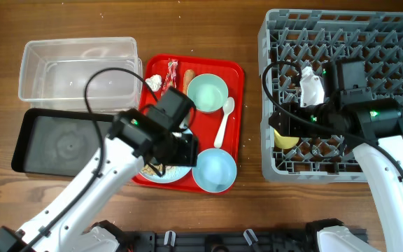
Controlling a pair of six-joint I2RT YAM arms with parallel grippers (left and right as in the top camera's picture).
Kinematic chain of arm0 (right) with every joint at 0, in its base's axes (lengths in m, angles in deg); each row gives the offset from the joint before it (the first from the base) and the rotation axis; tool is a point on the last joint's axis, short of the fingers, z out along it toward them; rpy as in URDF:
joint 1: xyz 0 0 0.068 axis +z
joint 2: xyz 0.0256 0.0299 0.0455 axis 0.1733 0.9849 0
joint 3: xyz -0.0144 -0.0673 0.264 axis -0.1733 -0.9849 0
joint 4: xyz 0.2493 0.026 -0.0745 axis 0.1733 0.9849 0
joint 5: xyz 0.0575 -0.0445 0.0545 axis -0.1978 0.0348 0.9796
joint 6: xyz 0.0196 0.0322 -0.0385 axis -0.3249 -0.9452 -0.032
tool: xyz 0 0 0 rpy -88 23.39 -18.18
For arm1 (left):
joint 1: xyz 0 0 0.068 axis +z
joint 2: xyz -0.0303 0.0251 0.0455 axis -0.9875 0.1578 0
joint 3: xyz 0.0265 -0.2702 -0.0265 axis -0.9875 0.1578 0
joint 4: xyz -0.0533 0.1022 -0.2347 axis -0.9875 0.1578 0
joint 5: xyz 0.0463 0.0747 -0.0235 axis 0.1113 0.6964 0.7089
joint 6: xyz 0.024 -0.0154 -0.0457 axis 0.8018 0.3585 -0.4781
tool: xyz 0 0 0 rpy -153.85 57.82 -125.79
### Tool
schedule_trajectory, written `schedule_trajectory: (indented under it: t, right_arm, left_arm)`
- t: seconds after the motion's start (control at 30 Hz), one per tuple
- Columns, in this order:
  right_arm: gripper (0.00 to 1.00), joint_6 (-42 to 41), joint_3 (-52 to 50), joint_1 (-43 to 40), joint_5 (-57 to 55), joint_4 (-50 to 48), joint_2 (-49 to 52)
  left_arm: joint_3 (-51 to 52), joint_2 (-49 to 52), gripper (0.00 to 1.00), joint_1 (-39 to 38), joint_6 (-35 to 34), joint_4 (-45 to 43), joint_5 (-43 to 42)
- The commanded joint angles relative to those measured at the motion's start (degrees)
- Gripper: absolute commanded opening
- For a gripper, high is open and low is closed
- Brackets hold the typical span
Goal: Sort waste into correct bins and load items into the dishwasher rack
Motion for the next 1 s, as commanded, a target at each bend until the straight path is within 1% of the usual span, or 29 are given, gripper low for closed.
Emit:
schedule_trajectory:
  t: [0.0, 0.03, 0.07, 0.1, 0.13, 0.17, 0.23, 0.27, 0.3, 0.33, 0.47, 0.63, 0.67, 0.73, 0.77, 0.8, 0.87, 0.97]
  right_arm:
    - [0.41, 1.81, -0.46, 3.48, 4.98, 0.22, 0.11]
    - [0.41, 1.07, -1.46, 6.73, 4.17, 0.07, 0.35]
    - [0.41, -1.66, -3.02, 11.47, 1.46, -0.28, 0.96]
    - [0.41, -7.37, -4.79, 16.31, -3.63, -1.31, 1.73]
    - [0.41, -9.68, -5.90, 19.74, -6.29, -2.45, 2.45]
    - [0.41, -11.58, -6.51, 23.08, -7.76, -3.74, 3.39]
    - [0.41, -16.74, -6.60, 26.82, -12.98, -4.46, 5.35]
    - [0.40, -18.86, -6.84, 28.28, -16.96, -4.61, 6.82]
    - [0.40, -20.06, -7.96, 29.42, -18.27, -5.88, 8.63]
    - [0.40, -20.65, -9.49, 30.16, -17.53, -7.52, 10.54]
    - [0.40, -22.47, -12.13, 30.73, -17.53, -9.75, 19.32]
    - [0.40, -22.43, -12.17, 30.77, -18.12, -12.72, 24.04]
    - [0.37, -22.45, -12.28, 30.77, -18.12, -13.05, 24.79]
    - [0.27, -22.47, -13.90, 30.77, -17.14, -14.45, 25.44]
    - [0.14, -22.36, -15.06, 30.77, -16.13, -14.53, 25.42]
    - [0.10, -22.05, -15.06, 30.77, -16.13, -14.58, 25.29]
    - [0.05, -21.46, -14.99, 30.75, -16.13, -14.53, 25.29]
    - [0.04, -21.24, -14.95, 30.75, -16.13, -14.62, 24.98]
  left_arm:
    - [1.68, -0.48, 0.68, -1.09, -3.39, -0.96, 2.49]
    - [1.49, -0.66, 0.68, -0.07, -3.39, -0.68, 2.49]
    - [0.50, -1.11, 0.68, 1.70, -3.34, 0.04, 2.99]
    - [-1.31, -1.77, 0.72, 4.00, -3.37, 1.42, 4.39]
    - [-4.76, -2.71, 0.77, 7.69, -3.34, 3.76, 5.25]
    - [-9.18, -3.74, 0.78, 12.07, -3.34, 6.23, 5.42]
    - [-18.51, -6.12, 0.82, 21.44, -3.34, 9.64, 5.18]
    - [-21.53, -7.61, 0.87, 24.90, -3.37, 10.05, 4.90]
    - [-22.82, -9.70, 1.00, 27.74, -3.39, 9.60, 4.79]
    - [-22.80, -11.41, 1.00, 28.94, -3.37, 9.18, 4.81]
    - [-22.80, -14.56, 1.00, 29.73, -3.34, 9.22, 4.81]
    - [-22.80, -14.53, 1.00, 29.75, -3.34, 9.22, 4.81]
    - [-22.80, -14.53, 1.00, 29.75, -3.34, 9.22, 4.81]
    - [-22.80, -14.53, 1.00, 29.75, -3.34, 9.22, 4.81]
    - [-22.80, -14.53, 1.00, 29.75, -3.34, 9.22, 4.81]
    - [-22.80, -14.53, 1.00, 29.75, -3.34, 9.22, 4.81]
    - [-22.80, -14.53, 1.00, 29.75, -3.34, 9.22, 4.81]
    - [-22.80, -14.53, 1.00, 29.75, -3.34, 9.22, 4.81]
